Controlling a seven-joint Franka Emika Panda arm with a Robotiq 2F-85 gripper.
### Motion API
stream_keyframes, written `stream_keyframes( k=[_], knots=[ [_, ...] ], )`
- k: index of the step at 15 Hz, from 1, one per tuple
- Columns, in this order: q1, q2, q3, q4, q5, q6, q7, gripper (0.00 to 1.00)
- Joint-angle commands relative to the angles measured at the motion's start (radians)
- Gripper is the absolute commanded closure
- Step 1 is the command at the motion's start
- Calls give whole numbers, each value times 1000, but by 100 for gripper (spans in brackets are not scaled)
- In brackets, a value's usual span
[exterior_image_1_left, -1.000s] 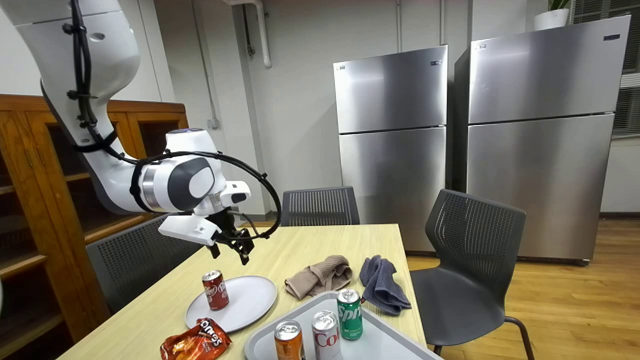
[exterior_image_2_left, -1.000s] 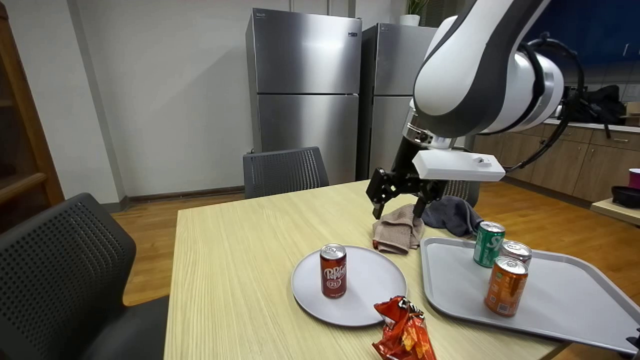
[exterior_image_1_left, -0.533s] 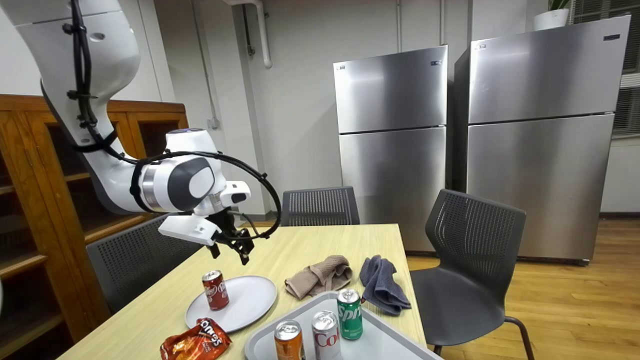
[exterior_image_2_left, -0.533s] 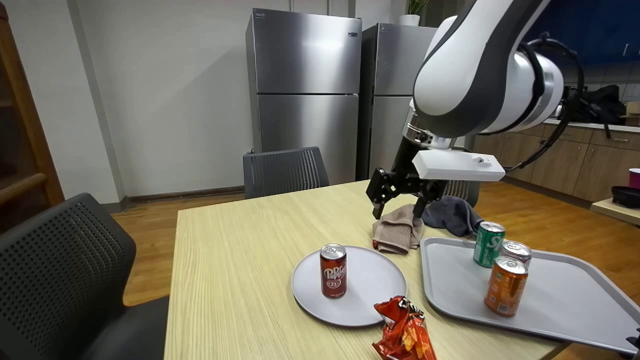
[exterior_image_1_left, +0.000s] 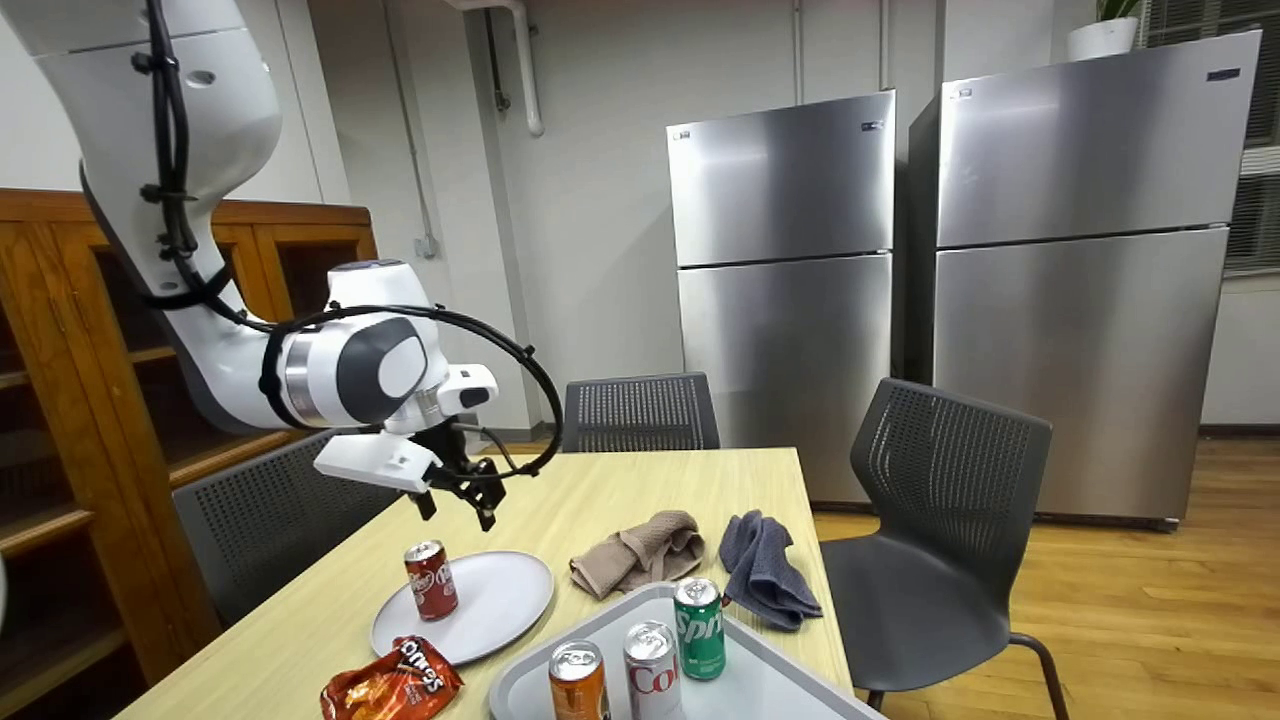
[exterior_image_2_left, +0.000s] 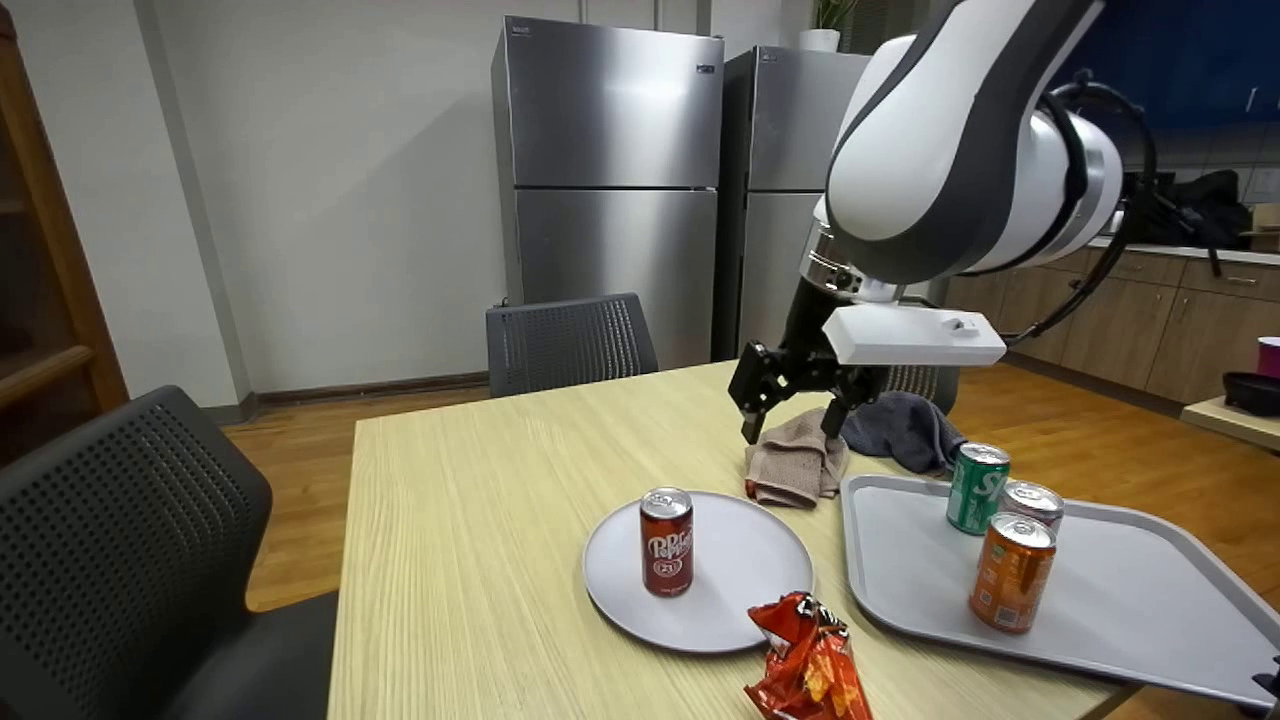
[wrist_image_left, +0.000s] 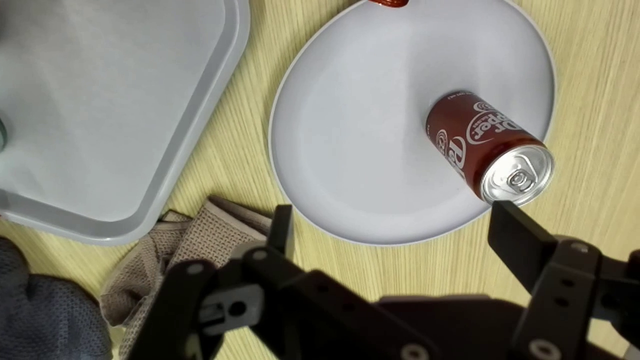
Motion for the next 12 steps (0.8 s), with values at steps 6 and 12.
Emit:
stream_keyframes(
  k=[6,12],
  knots=[
    [61,144,-30,147,-128,-26,24,0],
    [93,230,-6,249,-121,-60,-9,0]
  ],
)
